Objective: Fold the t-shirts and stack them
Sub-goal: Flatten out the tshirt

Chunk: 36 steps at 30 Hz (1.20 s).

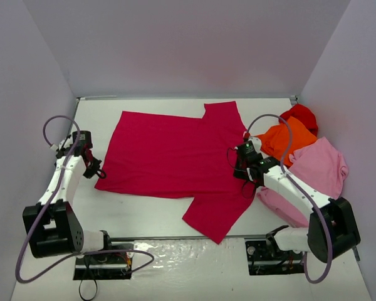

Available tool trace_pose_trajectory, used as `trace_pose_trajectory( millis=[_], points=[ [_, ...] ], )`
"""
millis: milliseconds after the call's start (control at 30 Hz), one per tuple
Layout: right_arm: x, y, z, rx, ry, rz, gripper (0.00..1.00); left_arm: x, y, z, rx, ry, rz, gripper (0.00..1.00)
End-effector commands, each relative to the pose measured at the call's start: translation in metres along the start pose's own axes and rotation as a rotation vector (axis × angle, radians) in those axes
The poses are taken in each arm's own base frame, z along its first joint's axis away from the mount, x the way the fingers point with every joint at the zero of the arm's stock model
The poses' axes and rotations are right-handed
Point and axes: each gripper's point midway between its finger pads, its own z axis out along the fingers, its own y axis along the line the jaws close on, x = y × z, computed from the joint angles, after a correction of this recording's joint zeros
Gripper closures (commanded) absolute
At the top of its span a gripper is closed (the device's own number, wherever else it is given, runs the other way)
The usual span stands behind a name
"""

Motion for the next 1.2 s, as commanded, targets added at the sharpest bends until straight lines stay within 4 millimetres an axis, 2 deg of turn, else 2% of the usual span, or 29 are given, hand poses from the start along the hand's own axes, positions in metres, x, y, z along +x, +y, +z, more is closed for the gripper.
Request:
trace_pose_trajectory(
  millis=[0, 67, 200, 300, 433, 600, 867, 967, 1167],
  points=[
    [-0.007, 0.065, 0.008, -0.238, 0.041, -0.035, 1.00, -0.033, -0.033, -0.042, 0.221, -0.153, -0.071, 1.00],
    [0.007, 0.095, 0.010, -0.298, 0.074, -0.093, 1.00, -0.033, -0.043, -0.046, 0.264, -0.146, -0.058, 1.00],
    [0.048, 0.149, -0.008, -0.397, 0.113, -0.230, 1.00, -0.025, -0.060, -0.042, 0.281, -0.072, 0.021, 1.00],
    [0.083, 0.171, -0.023, -0.441, 0.141, -0.296, 1.00, -0.018, -0.067, -0.039, 0.281, -0.046, 0.052, 1.00],
    [0.118, 0.186, -0.042, -0.487, 0.166, -0.347, 1.00, -0.009, -0.077, -0.038, 0.314, -0.033, 0.062, 1.00],
    [0.139, 0.190, -0.052, -0.503, 0.185, -0.365, 1.00, 0.000, -0.083, -0.034, 0.329, 0.012, 0.084, 1.00],
    [0.164, 0.167, -0.056, -0.479, 0.230, -0.363, 1.00, 0.006, -0.082, -0.028, 0.316, 0.039, 0.126, 1.00],
    [0.171, 0.160, -0.059, -0.470, 0.241, -0.363, 1.00, 0.009, -0.082, -0.024, 0.314, 0.054, 0.134, 1.00],
    [0.173, 0.149, -0.052, -0.431, 0.227, -0.375, 1.00, 0.013, -0.081, -0.017, 0.299, 0.067, 0.137, 1.00]
  ],
)
